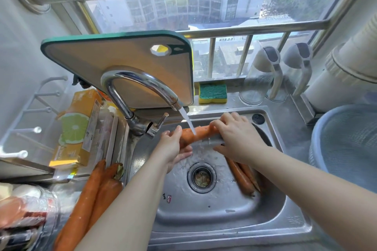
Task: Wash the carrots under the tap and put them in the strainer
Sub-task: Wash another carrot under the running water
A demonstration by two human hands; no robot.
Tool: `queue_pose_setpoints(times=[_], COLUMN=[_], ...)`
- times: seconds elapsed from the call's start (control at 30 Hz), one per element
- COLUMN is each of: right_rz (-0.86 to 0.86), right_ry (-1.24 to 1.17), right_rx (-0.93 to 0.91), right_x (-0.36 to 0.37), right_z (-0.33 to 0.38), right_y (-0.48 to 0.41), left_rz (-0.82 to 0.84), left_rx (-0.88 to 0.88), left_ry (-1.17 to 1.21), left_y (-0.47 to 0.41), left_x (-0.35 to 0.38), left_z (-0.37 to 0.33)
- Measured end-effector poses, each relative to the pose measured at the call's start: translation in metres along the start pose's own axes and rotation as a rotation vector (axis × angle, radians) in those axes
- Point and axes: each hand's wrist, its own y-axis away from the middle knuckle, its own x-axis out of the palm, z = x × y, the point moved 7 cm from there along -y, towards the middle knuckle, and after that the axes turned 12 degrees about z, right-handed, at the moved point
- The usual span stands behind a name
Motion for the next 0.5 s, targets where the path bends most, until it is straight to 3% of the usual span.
queue_pose_setpoints(times=[0.17,0.3,0.5], right_rz=[0.003,0.152,0.378], right_ry=[0.063,-0.083,-0.438], right_rx=[-0.027,-0.036,-0.076], right_x=[0.003,0.017,0.029], right_z=[0.002,-0.002,-0.011], right_y=[-0.001,0.003,0.005], left_rz=[0.025,0.055,0.315], left_rx=[0.024,0.176,0.244], left_ry=[-0.206,-0.445,-0.571], left_y=[-0.006,0.003,0.014], left_x=[0.005,0.019,0.031], left_z=[0.003,-0.005,-0.006])
